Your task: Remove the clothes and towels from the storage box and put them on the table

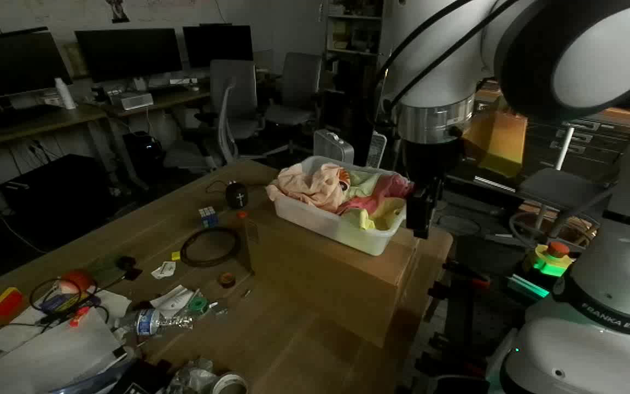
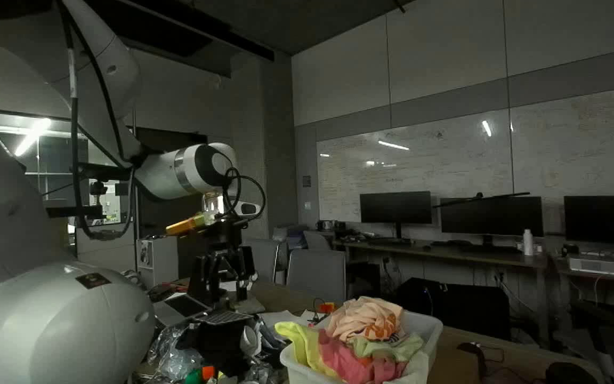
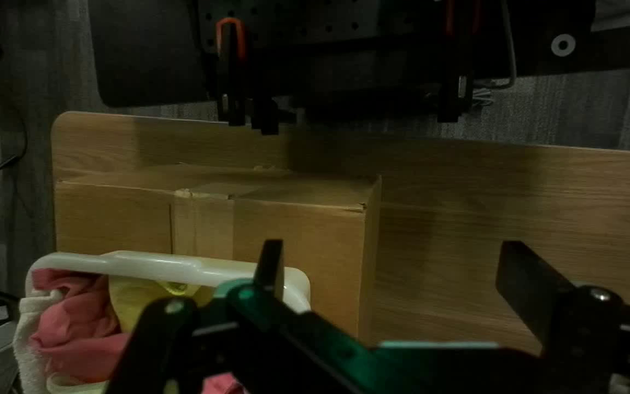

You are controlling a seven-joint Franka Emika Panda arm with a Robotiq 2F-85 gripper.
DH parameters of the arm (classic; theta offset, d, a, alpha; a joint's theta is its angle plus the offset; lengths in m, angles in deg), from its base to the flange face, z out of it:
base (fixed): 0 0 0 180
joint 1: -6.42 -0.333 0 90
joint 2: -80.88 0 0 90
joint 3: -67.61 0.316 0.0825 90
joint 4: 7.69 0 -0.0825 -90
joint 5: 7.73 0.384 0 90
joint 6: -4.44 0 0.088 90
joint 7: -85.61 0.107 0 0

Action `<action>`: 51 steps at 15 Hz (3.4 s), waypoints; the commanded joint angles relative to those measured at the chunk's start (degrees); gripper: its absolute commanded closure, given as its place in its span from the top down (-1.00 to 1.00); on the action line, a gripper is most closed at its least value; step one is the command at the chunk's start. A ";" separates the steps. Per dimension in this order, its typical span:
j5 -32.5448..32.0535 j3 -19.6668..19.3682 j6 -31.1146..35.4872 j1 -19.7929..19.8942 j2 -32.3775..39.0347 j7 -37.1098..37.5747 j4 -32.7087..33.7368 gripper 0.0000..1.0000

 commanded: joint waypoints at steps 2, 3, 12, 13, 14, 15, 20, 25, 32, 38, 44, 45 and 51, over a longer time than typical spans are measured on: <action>-0.76 -1.55 -0.18 -1.61 0.26 0.69 0.13 1.00; -0.76 -1.55 -0.18 -1.61 0.26 0.69 0.13 1.00; -8.66 -1.66 8.80 1.17 -0.85 3.54 0.74 1.00; -10.79 -2.02 11.72 2.21 -0.15 4.76 1.17 1.00; -12.79 -2.47 14.91 3.20 0.50 5.53 1.42 1.00; -14.22 -3.02 17.25 4.19 1.62 5.76 2.01 1.00; -16.78 -5.71 25.80 8.04 10.25 5.12 5.97 1.00; -16.50 -9.89 32.85 8.03 20.71 0.47 10.24 1.00; -23.68 -15.21 33.46 7.70 30.89 6.98 15.38 1.00; -30.01 -19.59 35.60 5.77 36.86 13.47 18.69 1.00; -33.87 -23.27 38.51 2.86 40.77 17.63 21.23 1.00; -35.17 -23.95 38.58 2.27 41.12 19.30 21.58 1.00; -40.62 -25.76 37.33 0.73 42.29 25.77 23.45 0.48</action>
